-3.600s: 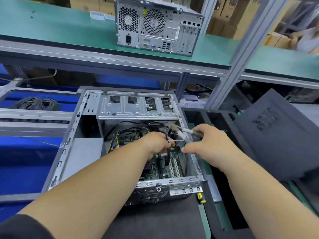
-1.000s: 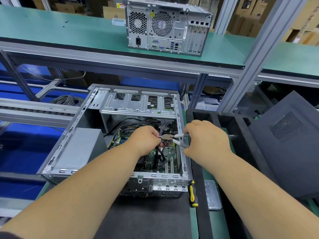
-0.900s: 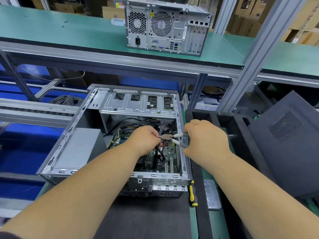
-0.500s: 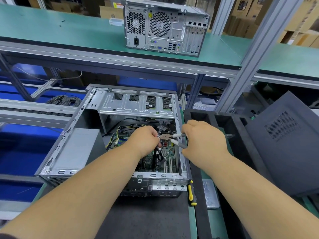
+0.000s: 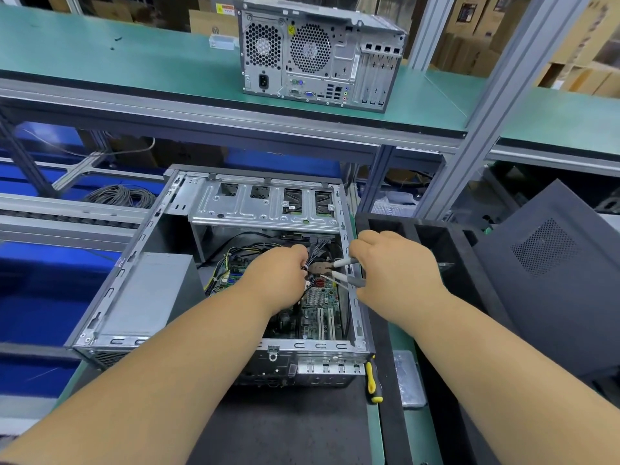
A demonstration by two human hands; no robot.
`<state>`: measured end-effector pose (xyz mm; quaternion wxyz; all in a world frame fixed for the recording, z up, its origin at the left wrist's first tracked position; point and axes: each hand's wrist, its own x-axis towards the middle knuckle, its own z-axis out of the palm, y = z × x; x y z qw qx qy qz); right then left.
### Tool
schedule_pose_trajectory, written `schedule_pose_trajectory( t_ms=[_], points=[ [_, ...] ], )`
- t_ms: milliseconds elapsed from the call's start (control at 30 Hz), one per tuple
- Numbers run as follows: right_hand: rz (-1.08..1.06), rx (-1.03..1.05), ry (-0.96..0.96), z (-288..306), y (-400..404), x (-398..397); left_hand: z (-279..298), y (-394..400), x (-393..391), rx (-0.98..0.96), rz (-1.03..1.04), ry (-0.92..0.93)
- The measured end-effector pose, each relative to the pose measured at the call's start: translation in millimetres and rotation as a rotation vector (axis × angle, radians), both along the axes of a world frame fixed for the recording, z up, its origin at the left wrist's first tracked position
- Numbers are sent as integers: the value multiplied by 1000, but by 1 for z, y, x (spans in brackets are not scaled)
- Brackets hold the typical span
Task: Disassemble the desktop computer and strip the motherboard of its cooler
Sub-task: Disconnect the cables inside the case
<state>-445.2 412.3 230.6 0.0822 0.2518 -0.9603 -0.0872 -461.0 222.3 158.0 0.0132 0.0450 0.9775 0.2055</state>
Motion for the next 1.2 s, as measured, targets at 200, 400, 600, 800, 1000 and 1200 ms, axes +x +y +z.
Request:
schedule_pose_trajectory(
  t_ms=[200,400,600,800,1000,1200],
  points=[
    [66,-7,21,3,8,-6,6,-6,0,392,27,-173],
    [39,10,7,3,9,-8,8,-8,-1,525,88,-250],
    [-24,-36,7,1,12,-9,5,-9,-4,597,83,-342],
    [-150,-208,-46,2,10,-8,5,-10,-3,892,214,-456],
    [-382,-684,-366,-2,-3,-9,5,-5,-5,923,380,-559],
    [-425,-1200,-644,-3,-9,-8,12,5,-9,775,373,-641]
  ],
)
